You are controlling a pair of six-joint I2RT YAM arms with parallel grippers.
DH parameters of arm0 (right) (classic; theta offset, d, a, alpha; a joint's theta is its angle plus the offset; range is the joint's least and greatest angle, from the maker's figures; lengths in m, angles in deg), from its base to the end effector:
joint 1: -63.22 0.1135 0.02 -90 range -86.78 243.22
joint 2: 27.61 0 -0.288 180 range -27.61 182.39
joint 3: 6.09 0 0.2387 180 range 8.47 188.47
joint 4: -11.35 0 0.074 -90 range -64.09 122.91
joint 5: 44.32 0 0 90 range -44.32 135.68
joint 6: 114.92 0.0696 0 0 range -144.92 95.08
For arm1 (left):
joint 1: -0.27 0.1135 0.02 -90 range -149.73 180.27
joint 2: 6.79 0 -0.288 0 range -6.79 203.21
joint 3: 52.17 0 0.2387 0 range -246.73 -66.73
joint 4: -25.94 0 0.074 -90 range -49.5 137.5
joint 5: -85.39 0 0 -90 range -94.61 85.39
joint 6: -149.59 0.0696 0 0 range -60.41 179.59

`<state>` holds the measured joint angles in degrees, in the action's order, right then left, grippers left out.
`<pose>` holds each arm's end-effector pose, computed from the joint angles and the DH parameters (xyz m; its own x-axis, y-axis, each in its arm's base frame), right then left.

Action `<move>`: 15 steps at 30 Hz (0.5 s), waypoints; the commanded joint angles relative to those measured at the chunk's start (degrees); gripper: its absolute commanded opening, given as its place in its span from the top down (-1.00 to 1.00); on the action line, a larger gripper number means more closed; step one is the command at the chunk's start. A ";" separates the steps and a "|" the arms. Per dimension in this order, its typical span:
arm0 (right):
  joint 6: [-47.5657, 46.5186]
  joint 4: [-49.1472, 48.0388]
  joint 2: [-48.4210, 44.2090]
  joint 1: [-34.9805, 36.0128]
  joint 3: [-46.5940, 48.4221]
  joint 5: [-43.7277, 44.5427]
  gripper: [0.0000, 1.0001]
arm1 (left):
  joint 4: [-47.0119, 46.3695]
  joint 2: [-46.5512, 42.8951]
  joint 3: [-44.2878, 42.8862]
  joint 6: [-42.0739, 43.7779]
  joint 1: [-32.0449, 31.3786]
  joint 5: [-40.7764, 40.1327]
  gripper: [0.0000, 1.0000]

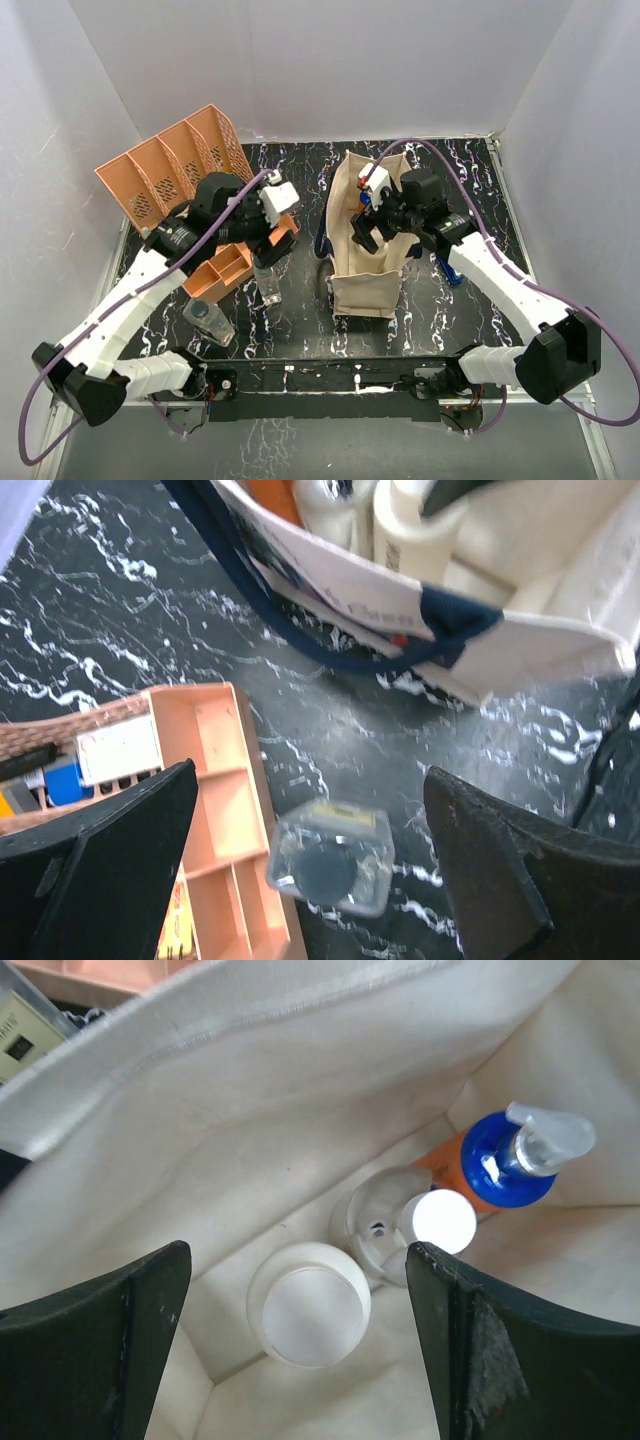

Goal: Place the personal care products into the canvas bag
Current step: Place the care product in the canvas bag.

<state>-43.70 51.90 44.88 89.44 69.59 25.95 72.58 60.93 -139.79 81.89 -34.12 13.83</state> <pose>0.2431 0.1459 0.3168 -0.3040 -0.4875 -0.8185 -0.7969 0.6009 -0.0619 0.2024 -0.1652 0.3982 -0.0518 0.4716 -0.8803 0.8523 0.4802 0.2072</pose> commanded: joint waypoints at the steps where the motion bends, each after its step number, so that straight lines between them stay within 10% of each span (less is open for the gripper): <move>1: 1.08 2.61 -2.52 -0.12 6.69 -1.59 -0.84 | 8.45 -6.59 4.34 8.54 0.96 1.49 -0.89; 15: 2.08 8.13 -4.09 -0.12 9.73 0.27 -0.84 | 28.45 -7.31 5.38 33.10 2.42 -4.35 -0.95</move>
<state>-42.55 60.91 41.99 89.44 76.60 25.82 93.54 50.83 -133.10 105.21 -32.09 12.17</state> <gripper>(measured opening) 0.920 0.971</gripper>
